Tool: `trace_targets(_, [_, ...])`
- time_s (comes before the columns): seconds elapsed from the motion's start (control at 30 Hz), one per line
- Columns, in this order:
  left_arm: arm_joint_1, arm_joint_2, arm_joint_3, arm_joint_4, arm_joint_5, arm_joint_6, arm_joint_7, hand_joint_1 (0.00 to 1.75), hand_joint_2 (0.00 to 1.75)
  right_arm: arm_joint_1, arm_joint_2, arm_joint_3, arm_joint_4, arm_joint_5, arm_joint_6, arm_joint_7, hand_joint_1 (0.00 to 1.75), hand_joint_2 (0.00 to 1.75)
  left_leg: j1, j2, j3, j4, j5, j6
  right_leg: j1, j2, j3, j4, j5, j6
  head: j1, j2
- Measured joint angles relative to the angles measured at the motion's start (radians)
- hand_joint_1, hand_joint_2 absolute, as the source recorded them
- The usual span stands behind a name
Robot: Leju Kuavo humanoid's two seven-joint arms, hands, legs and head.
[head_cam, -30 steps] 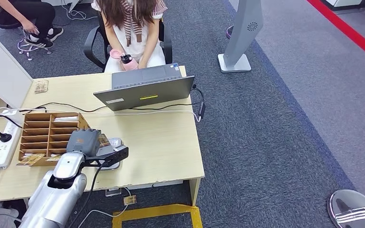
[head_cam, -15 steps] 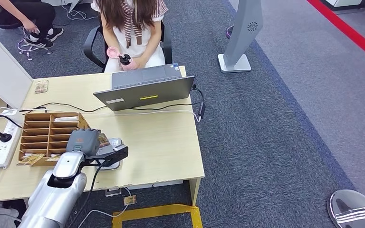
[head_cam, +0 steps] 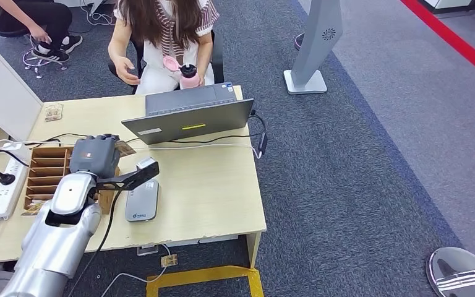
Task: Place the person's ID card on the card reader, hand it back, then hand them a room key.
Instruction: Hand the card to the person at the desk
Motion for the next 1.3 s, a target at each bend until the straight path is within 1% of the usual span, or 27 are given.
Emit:
trace_targets(0.23, [-0.101,0.043,0.027,-0.1,0.011,-0.021,0.023,1.75,1.75,0.001,0.0,-0.008,0.002,0.004,-0.001,0.01,0.0,1.75,0.0,0.0,0.0,0.0,0.0,0.0,0.0,0.0,0.0,0.0,0.0,0.0,0.0,0.0])
trace_targets(0.37, [-0.118,0.059,0.04,-0.109,-0.003,-0.006,0.036,1.75,1.75,0.002,0.001,-0.009,0.002,0.008,-0.002,0.01,0.0,1.75,0.0,-0.001,0.0,0.0,0.0,0.0,0.0,-0.001,0.0,0.0,0.0,0.0,0.0,0.0])
trace_targets(0.5, [-0.143,0.074,0.045,-0.096,-0.032,0.0,0.061,1.75,1.75,0.002,0.002,-0.01,0.002,0.014,0.0,0.01,0.0,1.75,0.0,0.0,0.0,0.0,0.0,0.0,0.0,0.0,0.0,0.0,0.0,0.0,0.0,0.0])
trace_targets(0.73, [-0.226,0.097,0.074,-0.001,-0.055,-0.021,0.097,1.75,1.75,0.002,0.002,-0.01,0.002,0.023,0.002,0.01,0.0,1.75,0.0,0.0,0.0,0.0,0.0,0.0,0.0,0.0,0.0,0.0,0.0,0.0,0.0,0.0])
trace_targets(0.93, [-0.241,0.102,0.089,0.05,-0.059,-0.018,0.104,1.75,1.75,0.002,0.002,-0.01,0.002,0.024,0.002,0.01,0.0,1.75,0.0,0.0,0.0,0.0,0.0,0.0,0.0,0.0,0.0,0.0,0.0,0.0,0.0,0.0])
trace_targets(1.27, [-0.244,0.109,0.096,0.078,-0.062,-0.015,0.105,1.75,1.75,0.003,0.002,-0.012,0.002,0.025,0.002,0.008,0.0,1.75,0.0,0.0,0.0,0.0,0.0,0.0,0.0,0.0,0.0,0.0,0.0,0.0,0.0,0.0])
trace_targets(1.3, [-0.244,0.109,0.096,0.08,-0.063,-0.015,0.105,1.31,1.75,0.003,0.002,-0.012,0.002,0.025,0.002,0.008,0.0,1.75,0.0,0.0,0.0,0.0,0.0,0.0,0.0,0.0,0.0,0.0,0.0,0.0,0.0,0.0])
